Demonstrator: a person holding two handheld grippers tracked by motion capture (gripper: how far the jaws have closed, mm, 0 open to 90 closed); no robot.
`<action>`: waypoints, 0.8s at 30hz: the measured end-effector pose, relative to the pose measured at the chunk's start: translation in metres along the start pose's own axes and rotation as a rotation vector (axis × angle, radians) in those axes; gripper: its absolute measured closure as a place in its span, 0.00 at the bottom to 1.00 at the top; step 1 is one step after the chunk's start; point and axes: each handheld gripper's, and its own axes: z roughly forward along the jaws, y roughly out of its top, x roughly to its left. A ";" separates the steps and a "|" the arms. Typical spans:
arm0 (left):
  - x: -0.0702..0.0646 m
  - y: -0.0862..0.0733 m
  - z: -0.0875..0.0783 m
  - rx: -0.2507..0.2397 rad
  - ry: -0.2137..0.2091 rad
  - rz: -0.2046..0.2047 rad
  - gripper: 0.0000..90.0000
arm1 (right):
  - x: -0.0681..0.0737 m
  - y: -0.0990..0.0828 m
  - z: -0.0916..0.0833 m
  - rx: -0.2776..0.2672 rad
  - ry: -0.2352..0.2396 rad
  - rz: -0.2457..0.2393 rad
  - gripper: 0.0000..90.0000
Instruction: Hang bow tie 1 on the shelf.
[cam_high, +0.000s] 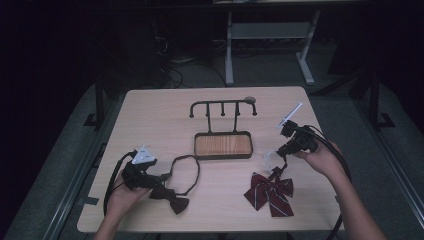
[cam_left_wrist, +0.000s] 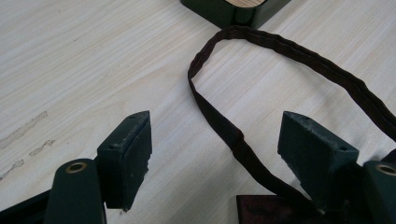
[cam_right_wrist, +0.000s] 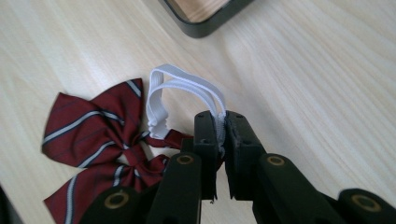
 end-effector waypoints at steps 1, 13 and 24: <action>0.000 0.000 0.000 0.000 0.000 0.000 0.29 | 0.000 0.000 0.000 0.000 0.000 0.000 0.93; -0.001 0.000 0.000 -0.005 0.000 -0.001 0.29 | 0.017 0.009 -0.022 -0.003 0.001 -0.068 0.92; -0.001 0.000 -0.001 -0.007 -0.007 -0.003 0.29 | 0.028 0.021 -0.037 -0.002 -0.008 -0.113 0.93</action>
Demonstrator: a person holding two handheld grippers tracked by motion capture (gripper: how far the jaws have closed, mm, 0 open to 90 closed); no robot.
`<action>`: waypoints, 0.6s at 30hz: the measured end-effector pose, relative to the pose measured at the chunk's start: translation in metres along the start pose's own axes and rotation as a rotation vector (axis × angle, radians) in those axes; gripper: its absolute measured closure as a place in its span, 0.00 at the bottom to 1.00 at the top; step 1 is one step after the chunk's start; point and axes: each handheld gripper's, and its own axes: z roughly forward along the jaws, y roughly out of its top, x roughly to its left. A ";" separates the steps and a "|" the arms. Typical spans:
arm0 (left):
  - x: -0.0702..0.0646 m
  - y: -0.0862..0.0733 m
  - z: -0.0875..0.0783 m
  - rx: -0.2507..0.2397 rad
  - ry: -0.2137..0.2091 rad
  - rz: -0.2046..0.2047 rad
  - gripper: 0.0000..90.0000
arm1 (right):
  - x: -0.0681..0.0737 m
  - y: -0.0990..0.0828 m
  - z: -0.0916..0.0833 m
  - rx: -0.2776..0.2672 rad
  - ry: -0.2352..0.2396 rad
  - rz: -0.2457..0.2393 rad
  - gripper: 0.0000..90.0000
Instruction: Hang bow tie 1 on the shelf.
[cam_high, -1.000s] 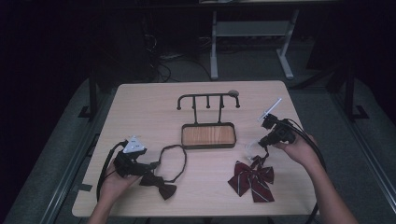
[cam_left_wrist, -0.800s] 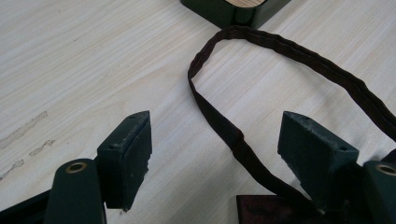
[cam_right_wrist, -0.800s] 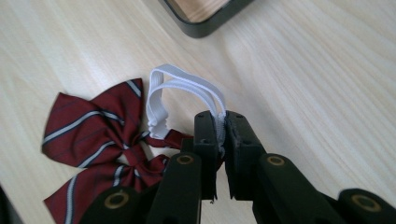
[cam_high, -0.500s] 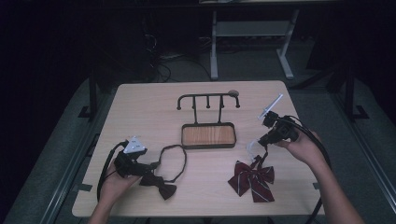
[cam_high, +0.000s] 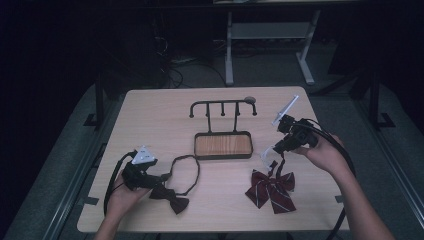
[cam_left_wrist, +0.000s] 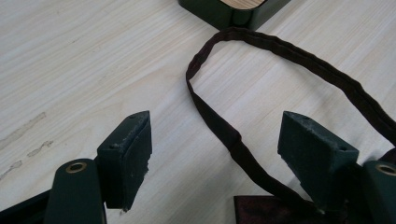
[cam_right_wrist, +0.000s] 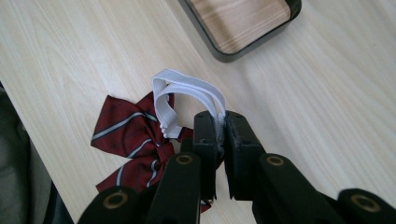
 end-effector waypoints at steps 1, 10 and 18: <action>0.000 0.000 0.000 0.000 -0.001 0.001 0.29 | 0.000 0.001 -0.002 -0.003 -0.002 -0.003 0.93; -0.001 0.001 0.000 -0.003 -0.002 -0.002 0.29 | 0.004 0.010 -0.018 -0.020 -0.012 -0.019 0.93; 0.000 0.000 0.000 0.000 -0.002 -0.001 0.29 | 0.007 0.019 -0.031 -0.028 -0.025 -0.042 0.93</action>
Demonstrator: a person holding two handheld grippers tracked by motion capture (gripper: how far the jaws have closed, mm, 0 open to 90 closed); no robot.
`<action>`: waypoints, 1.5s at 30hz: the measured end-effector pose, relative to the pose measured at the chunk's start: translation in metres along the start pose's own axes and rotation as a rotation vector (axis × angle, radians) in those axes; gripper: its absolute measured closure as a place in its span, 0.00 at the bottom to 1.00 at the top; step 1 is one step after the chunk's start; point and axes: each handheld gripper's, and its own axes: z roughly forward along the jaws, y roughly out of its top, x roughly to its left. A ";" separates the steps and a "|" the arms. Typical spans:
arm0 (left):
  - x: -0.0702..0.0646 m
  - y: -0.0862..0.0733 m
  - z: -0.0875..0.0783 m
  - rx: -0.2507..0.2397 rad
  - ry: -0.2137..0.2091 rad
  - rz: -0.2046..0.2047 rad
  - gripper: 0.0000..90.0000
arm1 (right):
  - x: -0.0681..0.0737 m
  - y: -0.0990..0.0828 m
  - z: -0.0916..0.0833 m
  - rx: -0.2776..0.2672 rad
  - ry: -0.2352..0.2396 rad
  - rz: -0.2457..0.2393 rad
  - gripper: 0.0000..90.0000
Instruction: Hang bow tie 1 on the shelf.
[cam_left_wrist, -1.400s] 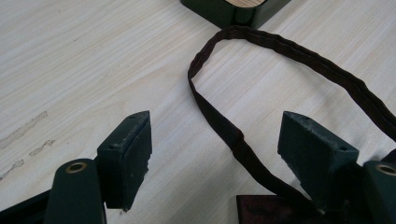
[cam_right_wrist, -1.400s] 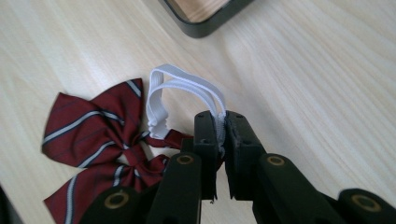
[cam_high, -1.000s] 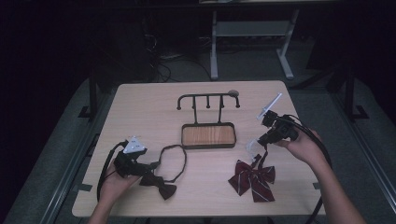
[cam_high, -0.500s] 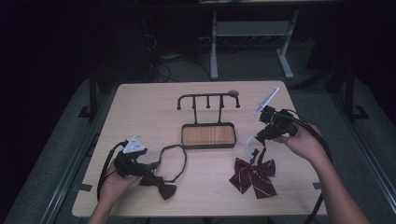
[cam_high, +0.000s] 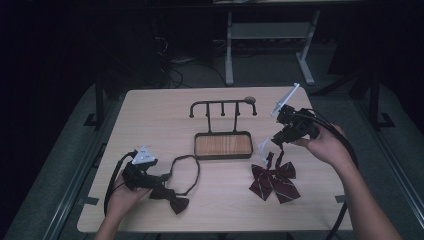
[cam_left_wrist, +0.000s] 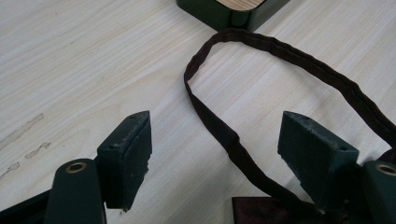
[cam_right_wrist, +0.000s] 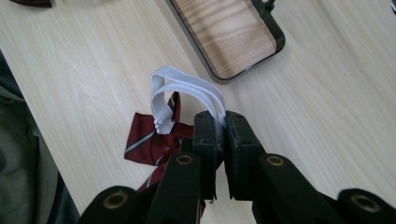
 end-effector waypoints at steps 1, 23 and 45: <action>0.000 0.000 0.000 0.000 0.001 0.001 0.29 | 0.000 0.002 -0.002 -0.002 -0.001 -0.005 0.93; 0.000 0.000 0.000 -0.002 -0.002 0.000 0.29 | 0.004 0.032 -0.029 -0.025 -0.035 -0.040 0.93; 0.000 0.000 -0.001 -0.007 -0.003 -0.001 0.29 | -0.011 0.063 -0.034 -0.025 -0.055 -0.019 0.93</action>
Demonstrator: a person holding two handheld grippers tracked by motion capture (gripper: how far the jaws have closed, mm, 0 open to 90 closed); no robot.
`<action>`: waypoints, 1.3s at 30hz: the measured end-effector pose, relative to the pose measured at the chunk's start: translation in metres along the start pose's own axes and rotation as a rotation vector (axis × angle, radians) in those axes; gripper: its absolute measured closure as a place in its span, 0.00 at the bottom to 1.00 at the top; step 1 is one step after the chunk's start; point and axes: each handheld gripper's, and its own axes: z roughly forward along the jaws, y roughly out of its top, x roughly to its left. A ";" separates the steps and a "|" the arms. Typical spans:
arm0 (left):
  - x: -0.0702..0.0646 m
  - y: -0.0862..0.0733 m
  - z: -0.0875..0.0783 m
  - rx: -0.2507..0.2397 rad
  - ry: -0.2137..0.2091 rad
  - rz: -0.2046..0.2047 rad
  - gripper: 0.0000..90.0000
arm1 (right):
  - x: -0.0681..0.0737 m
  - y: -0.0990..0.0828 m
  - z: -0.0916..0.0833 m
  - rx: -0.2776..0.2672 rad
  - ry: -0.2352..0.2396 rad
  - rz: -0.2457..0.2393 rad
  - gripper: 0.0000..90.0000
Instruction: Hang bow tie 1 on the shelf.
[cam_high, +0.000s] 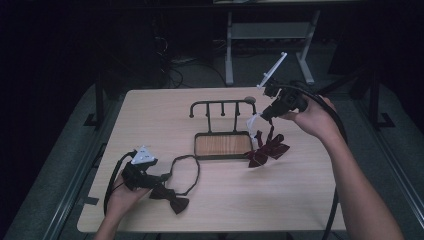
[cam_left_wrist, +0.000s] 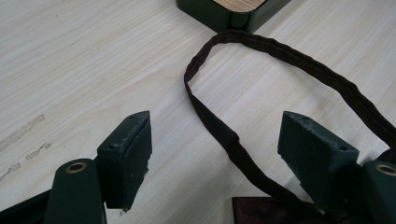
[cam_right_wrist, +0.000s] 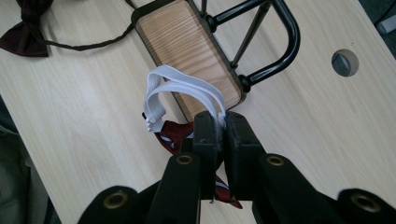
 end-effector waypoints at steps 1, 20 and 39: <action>0.000 0.000 0.000 -0.001 0.000 0.000 0.29 | -0.001 0.001 0.000 0.001 -0.001 0.000 0.93; 0.000 0.000 -0.001 -0.004 -0.002 -0.002 0.29 | -0.027 0.017 0.016 0.026 -0.014 0.065 0.92; -0.002 0.001 0.000 -0.001 -0.003 0.002 0.29 | -0.045 0.012 0.026 0.020 -0.020 0.131 0.92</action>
